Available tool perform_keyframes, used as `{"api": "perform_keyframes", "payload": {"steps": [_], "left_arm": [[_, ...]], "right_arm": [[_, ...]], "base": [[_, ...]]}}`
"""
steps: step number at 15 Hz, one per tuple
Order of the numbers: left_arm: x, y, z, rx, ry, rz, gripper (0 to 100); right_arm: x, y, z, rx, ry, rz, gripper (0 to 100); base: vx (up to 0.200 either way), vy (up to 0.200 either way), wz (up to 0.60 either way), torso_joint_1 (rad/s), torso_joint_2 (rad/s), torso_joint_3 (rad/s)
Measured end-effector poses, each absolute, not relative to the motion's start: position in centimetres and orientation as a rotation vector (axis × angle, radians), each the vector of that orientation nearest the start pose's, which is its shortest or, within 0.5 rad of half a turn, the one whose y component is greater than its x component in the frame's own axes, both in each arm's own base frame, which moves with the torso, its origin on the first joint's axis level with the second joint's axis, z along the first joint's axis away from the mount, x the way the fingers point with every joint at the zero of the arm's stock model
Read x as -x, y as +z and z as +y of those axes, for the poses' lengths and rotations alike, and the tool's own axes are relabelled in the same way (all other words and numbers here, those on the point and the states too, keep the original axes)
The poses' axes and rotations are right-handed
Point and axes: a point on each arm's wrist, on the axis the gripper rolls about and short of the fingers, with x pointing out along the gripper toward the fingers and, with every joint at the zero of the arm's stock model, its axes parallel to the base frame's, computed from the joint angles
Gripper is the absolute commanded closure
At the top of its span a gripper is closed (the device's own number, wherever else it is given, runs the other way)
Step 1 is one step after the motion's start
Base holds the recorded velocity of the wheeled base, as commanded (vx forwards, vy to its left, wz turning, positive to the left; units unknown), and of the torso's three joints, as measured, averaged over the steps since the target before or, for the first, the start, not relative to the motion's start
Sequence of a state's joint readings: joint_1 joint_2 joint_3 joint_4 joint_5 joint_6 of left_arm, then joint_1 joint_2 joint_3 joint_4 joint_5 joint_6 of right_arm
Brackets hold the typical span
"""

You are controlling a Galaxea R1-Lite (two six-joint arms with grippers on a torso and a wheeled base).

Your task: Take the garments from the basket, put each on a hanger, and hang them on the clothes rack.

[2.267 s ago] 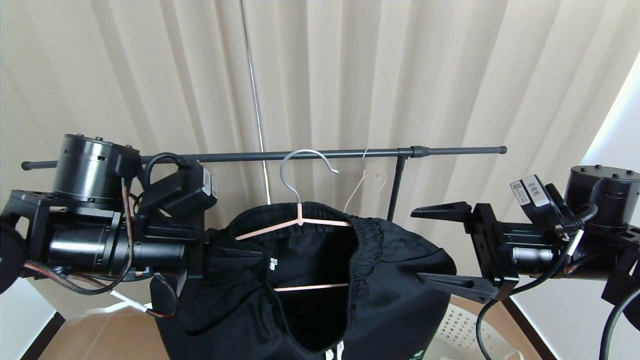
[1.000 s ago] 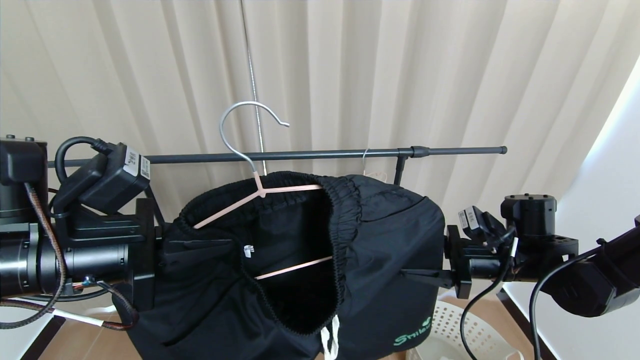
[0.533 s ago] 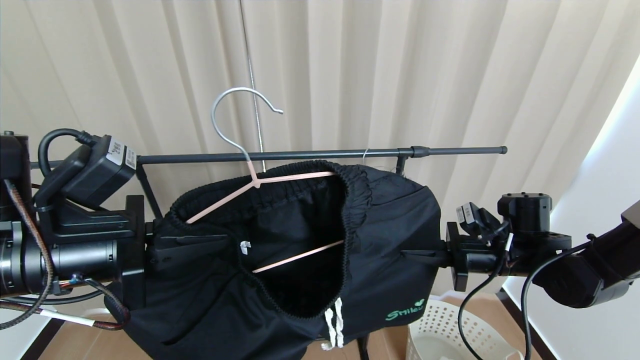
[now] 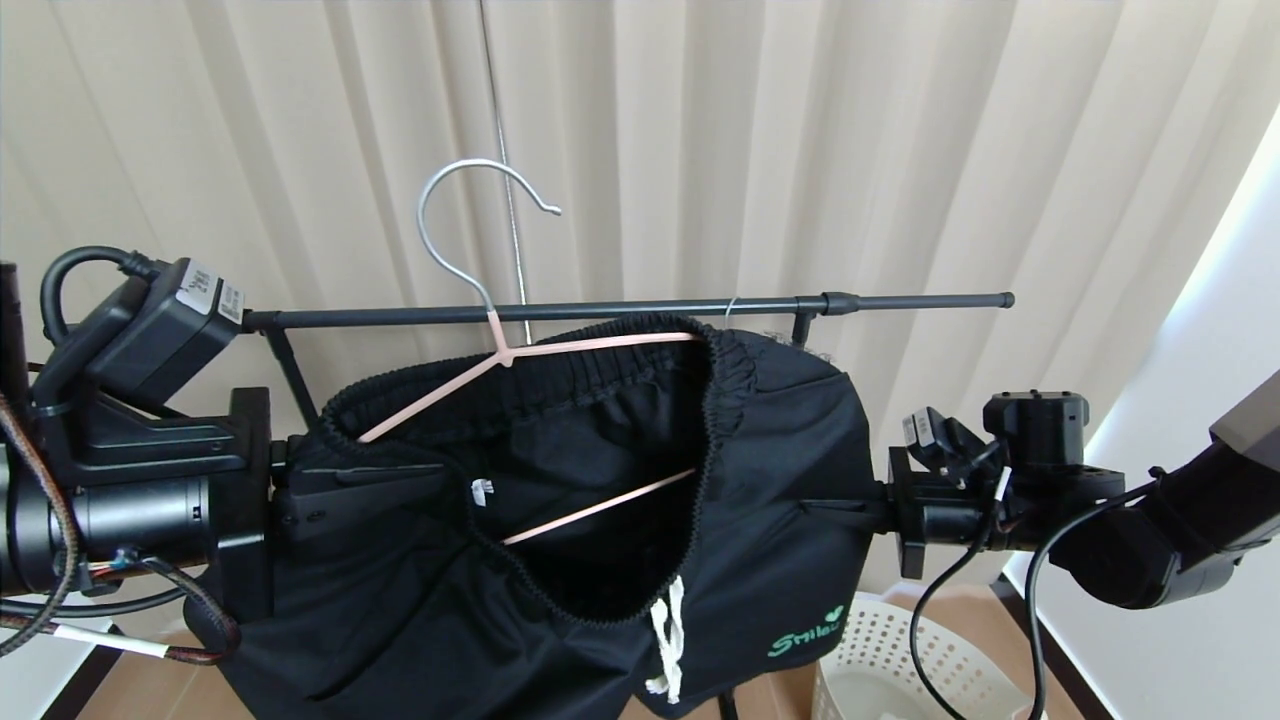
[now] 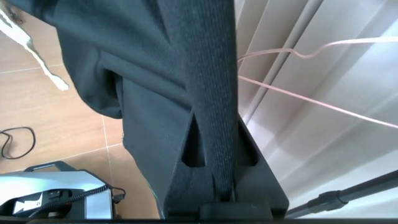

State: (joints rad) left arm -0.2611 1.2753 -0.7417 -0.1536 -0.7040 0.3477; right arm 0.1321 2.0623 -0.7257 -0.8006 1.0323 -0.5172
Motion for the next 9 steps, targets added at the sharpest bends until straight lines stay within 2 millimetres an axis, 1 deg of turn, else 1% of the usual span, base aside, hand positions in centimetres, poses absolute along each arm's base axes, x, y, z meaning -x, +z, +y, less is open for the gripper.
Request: {"api": "perform_keyframes", "payload": {"steps": [2,3,6,9], "left_arm": [[-18.1,22.6,-6.3,-0.228,-1.007,0.221,100],[-18.2,22.5,-6.3,-0.226,-1.005,0.225,100],[-18.2,22.2,-6.1,-0.223,-0.997,0.236,100],[-18.3,21.2,-5.5,-0.212,-0.966,0.274,100]], "right_arm": [[-32.7,6.4,6.3,0.209,1.228,0.200,100],[-32.6,6.5,6.3,0.226,1.233,0.185,0],[-32.2,6.7,6.5,0.244,1.238,0.164,0],[-31.6,8.0,6.4,0.291,1.237,0.104,0]], "base": [[0.000,0.000,0.00,0.000,0.00,0.000],[0.000,0.000,0.00,0.000,0.00,0.000],[0.000,0.000,0.00,0.000,0.00,0.000],[0.000,0.000,0.00,0.000,0.00,0.000]]}}
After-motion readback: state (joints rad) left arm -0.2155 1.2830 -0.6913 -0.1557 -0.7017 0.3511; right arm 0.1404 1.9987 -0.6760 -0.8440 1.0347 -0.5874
